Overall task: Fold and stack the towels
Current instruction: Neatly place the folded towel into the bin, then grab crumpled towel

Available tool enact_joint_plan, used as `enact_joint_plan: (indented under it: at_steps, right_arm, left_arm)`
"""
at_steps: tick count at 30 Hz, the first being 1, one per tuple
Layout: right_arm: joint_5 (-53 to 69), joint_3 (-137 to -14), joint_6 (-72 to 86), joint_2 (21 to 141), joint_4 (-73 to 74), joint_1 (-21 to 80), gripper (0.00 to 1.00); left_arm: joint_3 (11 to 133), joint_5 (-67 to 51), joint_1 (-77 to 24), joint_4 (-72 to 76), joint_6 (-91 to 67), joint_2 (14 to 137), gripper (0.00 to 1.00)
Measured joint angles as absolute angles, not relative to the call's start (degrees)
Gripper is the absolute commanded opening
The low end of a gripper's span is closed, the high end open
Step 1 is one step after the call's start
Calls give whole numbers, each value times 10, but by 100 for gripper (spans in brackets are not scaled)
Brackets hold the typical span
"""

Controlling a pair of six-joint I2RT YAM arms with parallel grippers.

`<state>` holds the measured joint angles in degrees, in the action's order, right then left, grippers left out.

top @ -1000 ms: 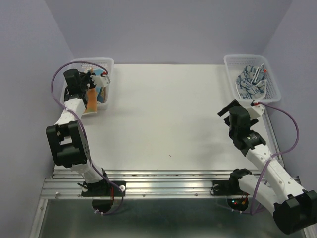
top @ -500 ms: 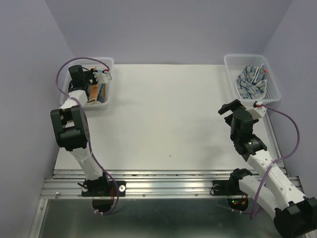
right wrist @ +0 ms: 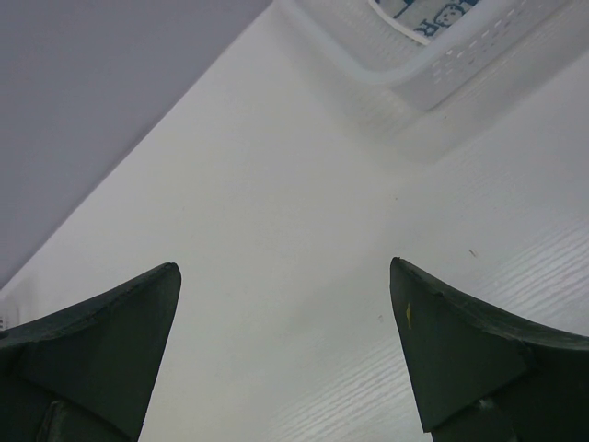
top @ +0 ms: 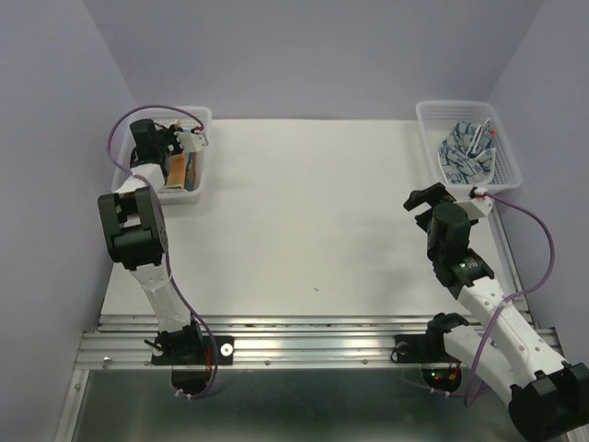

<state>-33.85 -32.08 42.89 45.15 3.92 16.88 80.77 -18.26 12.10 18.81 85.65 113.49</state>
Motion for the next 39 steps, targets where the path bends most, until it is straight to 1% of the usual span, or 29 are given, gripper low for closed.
enact_joint_plan:
  at_steps: [1, 2, 5, 6, 12, 16, 19, 22, 26, 28, 29, 32, 34, 36, 39]
  right_arm:
    - [-338, -321, 429, 451, 38, 169, 100]
    - [-338, -321, 429, 451, 38, 169, 100]
    - [-338, -321, 429, 451, 37, 169, 100]
    - [-338, -321, 429, 451, 37, 169, 100]
    - [-336, -321, 428, 448, 34, 169, 100]
    - [-331, -321, 417, 447, 36, 169, 100]
    - [-331, -326, 408, 461, 46, 169, 100]
    - [-342, -362, 405, 512, 79, 169, 100]
    - [-370, -457, 407, 602, 133, 162, 100]
    - [-369, -495, 400, 629, 142, 146, 100]
    - [-363, -518, 395, 644, 143, 132, 100]
    - [-316, -600, 371, 700, 147, 46, 100]
    - [-272, -655, 349, 750, 150, -15, 100]
    - [-236, -723, 316, 818, 149, -68, 100]
    - [-211, -833, 274, 936, 154, -110, 100]
  left_arm:
    - [810, -183, 121, 191, 854, 1138, 26]
    - [812, -182, 121, 195, 847, 1140, 42]
    - [820, -178, 121, 215, 832, 1146, 73]
    - [822, -175, 121, 220, 826, 1146, 99]
    - [827, -162, 117, 247, 789, 1146, 99]
    - [844, -150, 109, 246, 717, 1143, 99]
    - [845, -141, 83, 241, 642, 1112, 99]
    - [845, -112, 22, 241, 576, 1056, 99]
    - [854, -112, -100, 258, 446, 976, 99]
    - [882, -123, -147, 268, 357, 962, 99]
    - [899, -124, -160, 272, 308, 961, 99]
    - [947, -112, -168, 269, 158, 964, 99]
    - [955, -79, -172, 254, 64, 961, 99]
    - [927, -25, -181, 232, -6, 949, 99]
    - [820, 57, -224, 204, -79, 904, 99]
